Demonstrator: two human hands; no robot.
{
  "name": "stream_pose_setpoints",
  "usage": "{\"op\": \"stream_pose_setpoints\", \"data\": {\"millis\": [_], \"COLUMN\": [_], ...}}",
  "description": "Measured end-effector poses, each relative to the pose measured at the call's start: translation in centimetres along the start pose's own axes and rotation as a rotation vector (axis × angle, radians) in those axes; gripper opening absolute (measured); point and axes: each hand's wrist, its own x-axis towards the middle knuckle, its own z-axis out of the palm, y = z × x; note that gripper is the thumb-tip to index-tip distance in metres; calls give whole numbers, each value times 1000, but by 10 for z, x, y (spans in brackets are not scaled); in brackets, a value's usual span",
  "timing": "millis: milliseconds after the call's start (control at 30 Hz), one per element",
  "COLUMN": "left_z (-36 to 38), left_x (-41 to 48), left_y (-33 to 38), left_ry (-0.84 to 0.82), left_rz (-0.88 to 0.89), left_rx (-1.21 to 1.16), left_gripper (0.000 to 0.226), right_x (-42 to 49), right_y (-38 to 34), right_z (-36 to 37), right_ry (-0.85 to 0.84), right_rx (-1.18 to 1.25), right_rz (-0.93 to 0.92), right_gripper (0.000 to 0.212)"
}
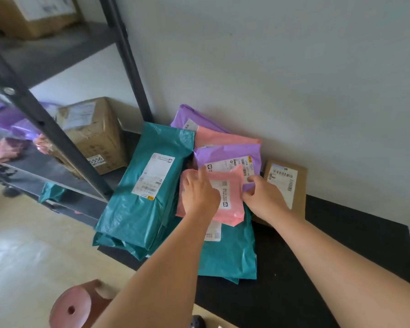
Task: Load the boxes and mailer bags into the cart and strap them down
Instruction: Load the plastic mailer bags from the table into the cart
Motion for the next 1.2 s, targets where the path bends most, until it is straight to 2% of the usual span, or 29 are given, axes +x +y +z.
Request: {"op": "stream_pose_setpoints", "data": {"millis": [233,400,533,667,833,1000,1200], "left_z": [1,5,7,7,9,14,26], "left_x": [23,27,26,25,21,8,-16], "left_y": [-24,-34,-43,-48,-44,-23,17], "left_ry": [-18,19,39,55,37,19,-12], "left_rz": [190,269,296,352,432,460,529], "left_rx": [113,81,62,54,42,-68,-78], "left_gripper": [64,64,59,43,37,27,22], "right_x": [16,22,20,13,0,-20,-57], "right_y": [-19,-29,-35,-31,-18,-3,30], "right_z": [24,40,48,56,60,40,8], "right_ry": [29,84,148,90,104,147,239], "right_rx": [98,181,220,372,571,633,751], "right_rz": [162,266,301,360,372,425,473], "right_gripper": [69,80,69,57,23,23,20]}}
